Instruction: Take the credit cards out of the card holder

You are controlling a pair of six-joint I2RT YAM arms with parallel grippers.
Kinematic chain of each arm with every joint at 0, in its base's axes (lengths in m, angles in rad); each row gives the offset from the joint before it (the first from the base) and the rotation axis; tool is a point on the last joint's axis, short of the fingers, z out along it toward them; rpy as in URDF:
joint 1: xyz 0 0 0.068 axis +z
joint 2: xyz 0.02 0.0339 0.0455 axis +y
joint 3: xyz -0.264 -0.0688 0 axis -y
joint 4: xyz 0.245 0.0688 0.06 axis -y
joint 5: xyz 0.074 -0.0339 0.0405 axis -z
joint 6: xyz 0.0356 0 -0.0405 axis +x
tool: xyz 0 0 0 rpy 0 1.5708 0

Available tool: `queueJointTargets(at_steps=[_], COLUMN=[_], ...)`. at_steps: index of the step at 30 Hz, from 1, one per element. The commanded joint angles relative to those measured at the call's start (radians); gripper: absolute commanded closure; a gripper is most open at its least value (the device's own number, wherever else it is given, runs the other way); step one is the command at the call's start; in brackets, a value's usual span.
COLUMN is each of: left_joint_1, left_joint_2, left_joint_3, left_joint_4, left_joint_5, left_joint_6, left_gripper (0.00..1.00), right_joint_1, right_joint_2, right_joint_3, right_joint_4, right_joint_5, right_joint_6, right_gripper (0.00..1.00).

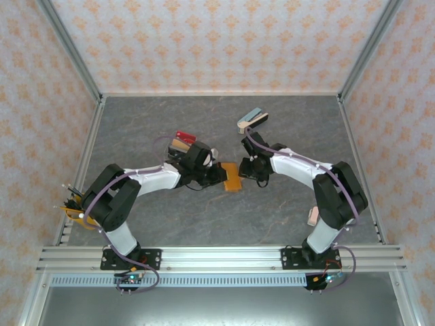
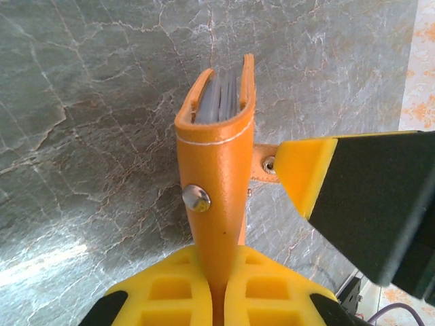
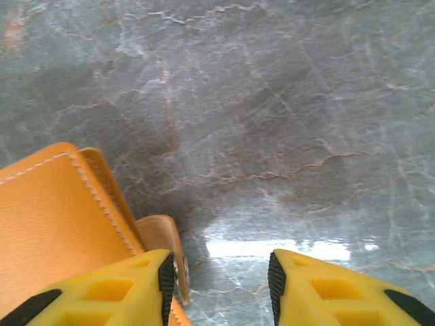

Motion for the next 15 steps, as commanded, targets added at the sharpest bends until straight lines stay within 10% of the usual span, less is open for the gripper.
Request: queueJointTargets(at_steps=[1, 11, 15], left_joint_1=[0.001, 0.001, 0.001], left_joint_2=[0.025, 0.047, 0.037], left_joint_3=[0.038, 0.054, 0.069], left_joint_4=[-0.042, -0.083, -0.119], left_joint_5=[0.005, -0.024, -0.05], left_joint_6=[0.027, 0.035, 0.033], left_gripper=[0.96, 0.91, 0.73], right_joint_1=[-0.005, -0.005, -0.005], right_joint_2=[0.018, 0.102, 0.104], right_joint_3=[0.012, 0.063, 0.061], right_joint_4=[0.024, -0.004, -0.016], right_joint_5=[-0.042, -0.075, -0.066], right_joint_6=[-0.021, -0.042, -0.045], right_gripper=[0.57, 0.71, 0.83])
